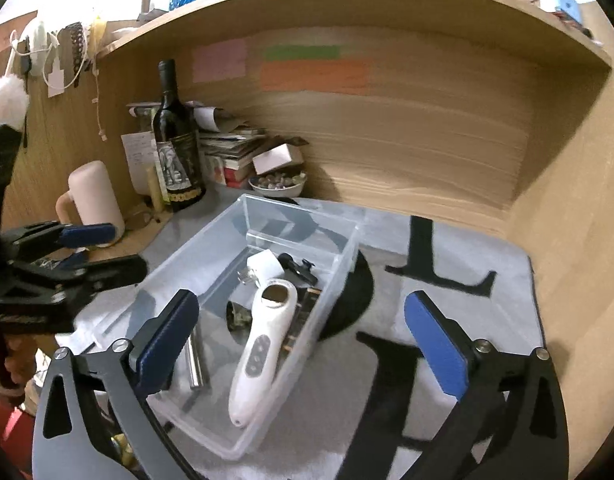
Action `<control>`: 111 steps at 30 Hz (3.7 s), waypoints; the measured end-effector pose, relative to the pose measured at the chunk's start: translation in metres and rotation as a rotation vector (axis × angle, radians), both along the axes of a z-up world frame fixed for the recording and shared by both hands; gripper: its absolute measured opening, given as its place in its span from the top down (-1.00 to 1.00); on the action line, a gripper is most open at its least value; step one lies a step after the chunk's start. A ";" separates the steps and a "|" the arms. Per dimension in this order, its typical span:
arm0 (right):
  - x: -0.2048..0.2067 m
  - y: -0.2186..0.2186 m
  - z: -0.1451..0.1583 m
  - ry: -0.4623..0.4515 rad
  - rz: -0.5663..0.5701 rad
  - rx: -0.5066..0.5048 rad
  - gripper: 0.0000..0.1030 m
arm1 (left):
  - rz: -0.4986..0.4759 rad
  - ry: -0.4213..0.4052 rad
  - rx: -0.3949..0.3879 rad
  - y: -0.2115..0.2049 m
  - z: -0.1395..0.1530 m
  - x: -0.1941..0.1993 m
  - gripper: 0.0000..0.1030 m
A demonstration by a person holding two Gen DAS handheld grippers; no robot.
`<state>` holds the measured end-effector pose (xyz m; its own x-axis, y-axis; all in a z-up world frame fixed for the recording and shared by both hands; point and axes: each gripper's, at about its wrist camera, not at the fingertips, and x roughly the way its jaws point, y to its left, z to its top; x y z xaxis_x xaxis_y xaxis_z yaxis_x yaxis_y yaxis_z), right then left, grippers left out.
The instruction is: Organize rigid objects
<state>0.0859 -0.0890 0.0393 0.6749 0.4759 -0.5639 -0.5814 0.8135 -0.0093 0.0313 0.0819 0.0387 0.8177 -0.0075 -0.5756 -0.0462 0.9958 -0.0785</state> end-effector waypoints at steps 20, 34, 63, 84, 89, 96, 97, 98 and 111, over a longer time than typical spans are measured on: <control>-0.041 -0.031 -0.028 -0.002 -0.072 0.009 -1.00 | -0.003 -0.082 0.010 -0.029 -0.026 -0.035 -0.97; -0.039 -0.029 -0.029 0.007 -0.063 0.008 -1.00 | 0.002 -0.084 0.000 -0.028 -0.027 -0.037 -0.97; -0.041 -0.019 -0.032 0.013 -0.073 0.005 -1.00 | -0.001 -0.077 -0.020 -0.026 -0.030 -0.036 -0.97; -0.045 -0.013 -0.032 0.019 -0.076 0.003 -1.00 | 0.001 -0.073 -0.047 -0.024 -0.031 -0.033 -0.97; -0.045 -0.012 -0.032 0.021 -0.079 0.003 -1.00 | 0.003 -0.069 -0.054 -0.023 -0.032 -0.032 -0.97; -0.045 -0.012 -0.032 0.021 -0.081 0.003 -1.00 | 0.001 -0.073 -0.060 -0.022 -0.033 -0.032 -0.97; -0.045 -0.012 -0.032 0.020 -0.081 0.003 -1.00 | 0.000 -0.074 -0.064 -0.022 -0.032 -0.032 -0.97; -0.045 -0.012 -0.032 0.021 -0.080 0.003 -1.00 | -0.001 -0.075 -0.070 -0.022 -0.032 -0.032 -0.97; -0.043 -0.014 -0.031 0.029 -0.082 0.009 -1.00 | -0.022 -0.075 -0.085 -0.024 -0.032 -0.031 -0.97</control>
<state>0.0426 -0.1033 0.0085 0.6957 0.4243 -0.5796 -0.5123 0.8587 0.0136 0.0000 0.0574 0.0065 0.8577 -0.0717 -0.5091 -0.0156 0.9862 -0.1651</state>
